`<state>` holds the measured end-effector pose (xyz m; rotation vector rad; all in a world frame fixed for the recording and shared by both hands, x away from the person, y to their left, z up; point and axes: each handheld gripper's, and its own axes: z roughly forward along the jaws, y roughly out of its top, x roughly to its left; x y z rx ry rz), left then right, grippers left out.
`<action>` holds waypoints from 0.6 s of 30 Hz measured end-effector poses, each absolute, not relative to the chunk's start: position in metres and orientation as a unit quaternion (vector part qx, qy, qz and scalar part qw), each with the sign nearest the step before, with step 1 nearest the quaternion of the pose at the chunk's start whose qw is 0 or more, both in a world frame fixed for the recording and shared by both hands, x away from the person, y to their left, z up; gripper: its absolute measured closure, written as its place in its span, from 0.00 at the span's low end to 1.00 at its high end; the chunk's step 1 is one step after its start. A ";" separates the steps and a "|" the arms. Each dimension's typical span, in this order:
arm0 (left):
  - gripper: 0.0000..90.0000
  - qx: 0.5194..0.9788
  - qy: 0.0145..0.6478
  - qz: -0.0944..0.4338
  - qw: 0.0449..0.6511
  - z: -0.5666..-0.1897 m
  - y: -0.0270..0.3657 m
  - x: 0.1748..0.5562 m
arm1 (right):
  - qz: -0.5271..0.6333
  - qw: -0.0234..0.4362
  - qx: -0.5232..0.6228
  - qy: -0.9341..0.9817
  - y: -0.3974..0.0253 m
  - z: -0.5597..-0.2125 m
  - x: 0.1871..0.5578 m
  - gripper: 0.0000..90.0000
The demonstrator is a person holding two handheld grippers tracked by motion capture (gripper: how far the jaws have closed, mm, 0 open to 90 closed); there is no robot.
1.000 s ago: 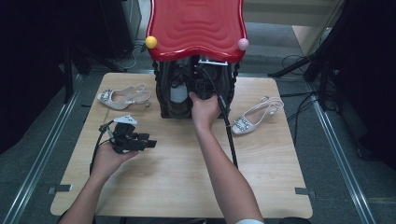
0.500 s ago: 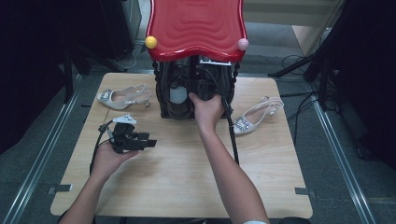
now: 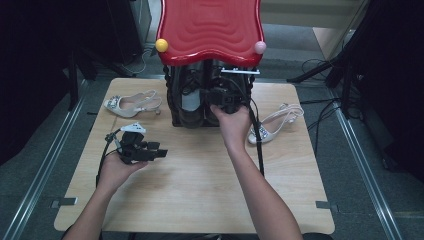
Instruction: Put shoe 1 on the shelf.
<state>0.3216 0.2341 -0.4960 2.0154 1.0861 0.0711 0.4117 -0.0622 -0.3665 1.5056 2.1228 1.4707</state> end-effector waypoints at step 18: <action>0.53 0.806 0.428 0.031 0.408 -0.495 0.234 0.321 | 0.516 0.023 0.415 0.749 -0.096 -0.370 0.358 1.00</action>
